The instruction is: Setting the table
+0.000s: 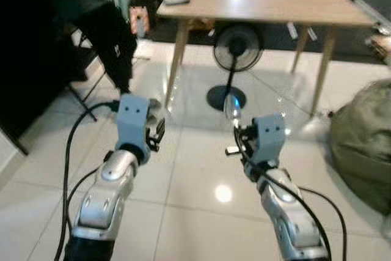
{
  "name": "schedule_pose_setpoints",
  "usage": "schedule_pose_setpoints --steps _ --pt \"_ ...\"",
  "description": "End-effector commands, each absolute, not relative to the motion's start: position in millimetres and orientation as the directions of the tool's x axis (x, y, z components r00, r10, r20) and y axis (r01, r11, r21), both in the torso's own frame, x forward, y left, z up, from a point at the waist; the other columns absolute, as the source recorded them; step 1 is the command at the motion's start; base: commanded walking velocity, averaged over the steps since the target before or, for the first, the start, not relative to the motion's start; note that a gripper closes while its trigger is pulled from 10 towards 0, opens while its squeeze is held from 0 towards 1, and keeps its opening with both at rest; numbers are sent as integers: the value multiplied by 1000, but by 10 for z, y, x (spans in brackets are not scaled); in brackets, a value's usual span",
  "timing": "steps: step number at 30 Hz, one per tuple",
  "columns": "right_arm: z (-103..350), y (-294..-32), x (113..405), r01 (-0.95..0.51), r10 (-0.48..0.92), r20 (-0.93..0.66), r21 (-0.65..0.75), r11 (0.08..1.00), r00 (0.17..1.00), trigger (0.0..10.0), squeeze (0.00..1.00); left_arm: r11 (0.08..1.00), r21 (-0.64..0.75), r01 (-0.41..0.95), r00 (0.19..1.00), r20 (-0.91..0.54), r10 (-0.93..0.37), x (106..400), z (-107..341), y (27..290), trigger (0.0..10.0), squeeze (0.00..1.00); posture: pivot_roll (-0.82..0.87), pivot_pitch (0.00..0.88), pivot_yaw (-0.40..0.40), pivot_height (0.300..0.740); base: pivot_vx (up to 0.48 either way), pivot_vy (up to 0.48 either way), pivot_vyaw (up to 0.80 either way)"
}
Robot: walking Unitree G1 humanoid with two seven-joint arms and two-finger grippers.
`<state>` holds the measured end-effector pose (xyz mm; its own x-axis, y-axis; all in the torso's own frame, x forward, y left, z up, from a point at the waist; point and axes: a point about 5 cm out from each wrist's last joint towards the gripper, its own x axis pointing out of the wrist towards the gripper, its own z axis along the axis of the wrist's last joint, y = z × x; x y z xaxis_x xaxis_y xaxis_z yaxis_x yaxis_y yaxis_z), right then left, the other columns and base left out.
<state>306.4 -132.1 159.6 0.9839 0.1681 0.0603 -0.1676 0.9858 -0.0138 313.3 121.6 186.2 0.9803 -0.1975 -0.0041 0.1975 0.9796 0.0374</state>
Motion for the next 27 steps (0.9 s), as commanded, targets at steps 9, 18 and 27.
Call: schedule_pose_setpoints --steps 9,18,27 --pt "1754 -1227 3083 -185 164 195 91 979 967 10000 0 991 109 80 995 46 -85 3140 1907 1412 10000 0 13 0 80 740 0 0 -750" --pt "1845 -1016 3095 -295 262 255 98 950 931 10000 0 992 100 -83 984 166 65 3181 2116 1709 10000 0 33 0 81 740 147 0 0" --pt "1837 -1021 3117 -298 263 265 99 950 928 10000 0 992 93 -86 983 168 70 3192 2099 1698 10000 0 34 0 73 740 480 0 0"
